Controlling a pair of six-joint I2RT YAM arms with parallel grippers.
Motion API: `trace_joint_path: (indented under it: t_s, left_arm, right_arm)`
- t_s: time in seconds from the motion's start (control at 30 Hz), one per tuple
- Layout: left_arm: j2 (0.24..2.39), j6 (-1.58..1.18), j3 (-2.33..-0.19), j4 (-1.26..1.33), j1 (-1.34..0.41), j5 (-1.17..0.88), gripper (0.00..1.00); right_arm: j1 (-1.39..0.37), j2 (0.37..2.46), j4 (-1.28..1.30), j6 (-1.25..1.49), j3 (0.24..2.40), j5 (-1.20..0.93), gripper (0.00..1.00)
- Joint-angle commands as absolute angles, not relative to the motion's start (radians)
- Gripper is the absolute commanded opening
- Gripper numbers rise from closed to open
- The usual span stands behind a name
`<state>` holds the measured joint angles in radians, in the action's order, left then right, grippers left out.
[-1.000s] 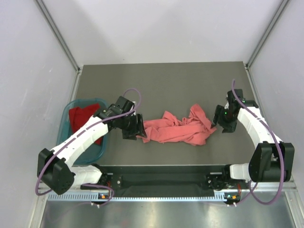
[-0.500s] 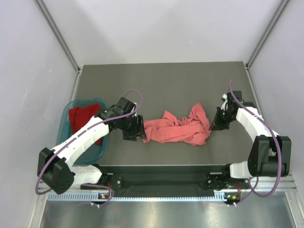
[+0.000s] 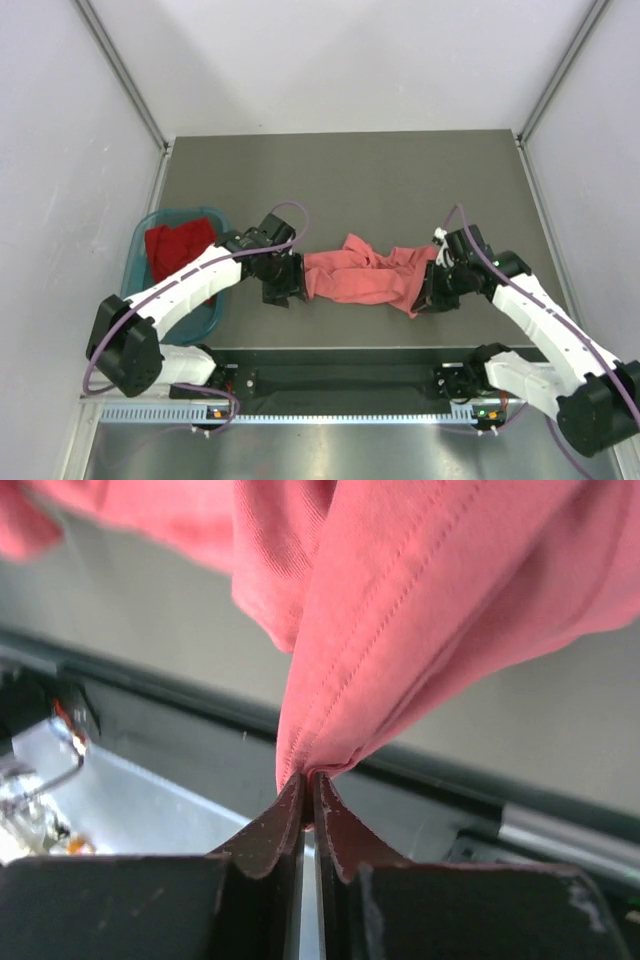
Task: Fold and stack the t-shirts
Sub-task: Flatten the tshirt out
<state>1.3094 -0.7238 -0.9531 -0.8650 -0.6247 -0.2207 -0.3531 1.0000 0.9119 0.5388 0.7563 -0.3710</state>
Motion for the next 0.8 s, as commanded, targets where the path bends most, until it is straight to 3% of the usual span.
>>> trace_joint_path:
  t_s: [0.0,0.07,0.1,0.2,0.33,0.47,0.53,0.57,0.67,0.77]
  left_arm:
    - [1.324,-0.744,-0.963,-0.785,-0.63,-0.238,0.6]
    - [1.356,-0.742,-0.977,-0.758,-0.634,-0.244,0.62]
    - [1.368,-0.742,-0.982,-0.747,-0.634,-0.245,0.63]
    - [1.439,-0.733,-1.012,-0.733,-0.637,-0.21,0.63]
    - [1.529,-0.729,-1.051,-0.735,-0.637,-0.201,0.61]
    - [1.551,-0.721,-1.054,-0.706,-0.637,-0.175,0.57]
    - [1.574,-0.701,-1.08,-0.715,-0.638,-0.152,0.48]
    - [1.577,-0.695,-1.094,-0.736,-0.638,-0.138,0.3]
    - [1.572,-0.678,-1.14,-0.774,-0.637,-0.056,0.0]
    - [1.533,-0.661,-1.18,-0.84,-0.634,0.062,0.0]
  right_arm:
    - [-0.387,0.937,0.946,0.617,0.749,-0.394,0.11]
    - [-0.382,0.966,0.975,0.571,0.793,-0.358,0.23]
    - [-0.379,0.983,0.988,0.555,0.813,-0.336,0.38]
    - [-0.344,1.057,1.034,0.491,0.929,-0.238,0.56]
    - [-0.203,1.118,1.048,0.407,1.008,-0.198,0.66]
    - [-0.1,1.186,1.009,0.344,1.041,-0.224,0.68]
    - [-0.071,1.245,0.991,0.327,1.061,-0.222,0.69]
    - [-0.066,1.267,0.979,0.327,1.065,-0.222,0.69]
    - [-0.049,1.342,0.924,0.333,1.083,-0.238,0.69]
    - [-0.034,1.4,0.865,0.347,1.1,-0.252,0.68]
